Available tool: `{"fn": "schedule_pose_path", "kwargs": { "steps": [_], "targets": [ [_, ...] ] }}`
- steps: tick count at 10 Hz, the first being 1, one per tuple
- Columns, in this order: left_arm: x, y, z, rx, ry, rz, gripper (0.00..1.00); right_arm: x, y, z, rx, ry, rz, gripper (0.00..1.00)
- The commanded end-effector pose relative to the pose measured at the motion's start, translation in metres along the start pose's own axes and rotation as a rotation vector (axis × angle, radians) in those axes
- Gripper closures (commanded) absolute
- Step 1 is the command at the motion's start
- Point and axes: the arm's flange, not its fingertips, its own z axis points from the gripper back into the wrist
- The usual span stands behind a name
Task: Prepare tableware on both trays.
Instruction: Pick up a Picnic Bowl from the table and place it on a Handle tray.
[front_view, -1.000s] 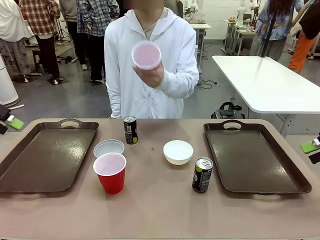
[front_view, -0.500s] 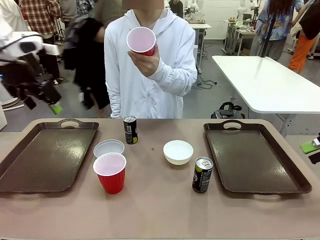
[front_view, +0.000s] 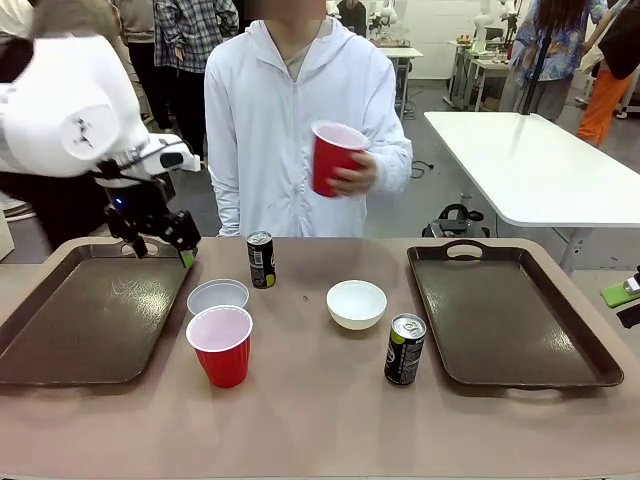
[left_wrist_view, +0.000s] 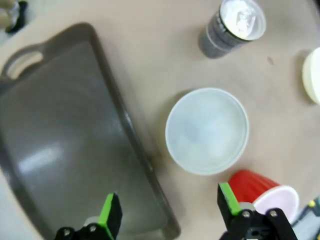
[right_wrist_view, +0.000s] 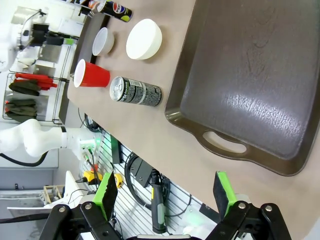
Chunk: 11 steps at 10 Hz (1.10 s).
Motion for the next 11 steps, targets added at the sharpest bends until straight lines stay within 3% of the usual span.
{"fn": "schedule_pose_path", "kwargs": {
  "steps": [1,2,3,7,8,11],
  "targets": [
    [0.010,0.001,-0.017,0.045,-0.026,0.067,0.00,0.000,-0.001,-0.001,0.013,-0.001,0.000,0.00],
    [-0.006,0.004,-0.006,-0.114,-0.044,0.020,0.00,0.000,-0.001,-0.001,0.013,-0.001,0.000,0.00],
    [0.006,0.001,-0.017,-0.002,-0.003,0.021,0.00,0.000,-0.001,-0.001,0.013,-0.001,0.000,0.00],
    [0.007,0.002,-0.020,-0.025,-0.011,0.022,0.00,0.000,-0.001,-0.001,0.013,-0.001,0.000,0.00],
    [0.021,0.001,-0.043,-0.043,0.051,0.034,0.00,0.000,-0.001,-0.001,0.013,-0.001,0.000,0.00],
    [0.040,-0.017,-0.077,0.053,0.091,0.020,0.00,0.000,-0.001,-0.001,0.013,-0.001,0.000,0.00]
  ]
}}
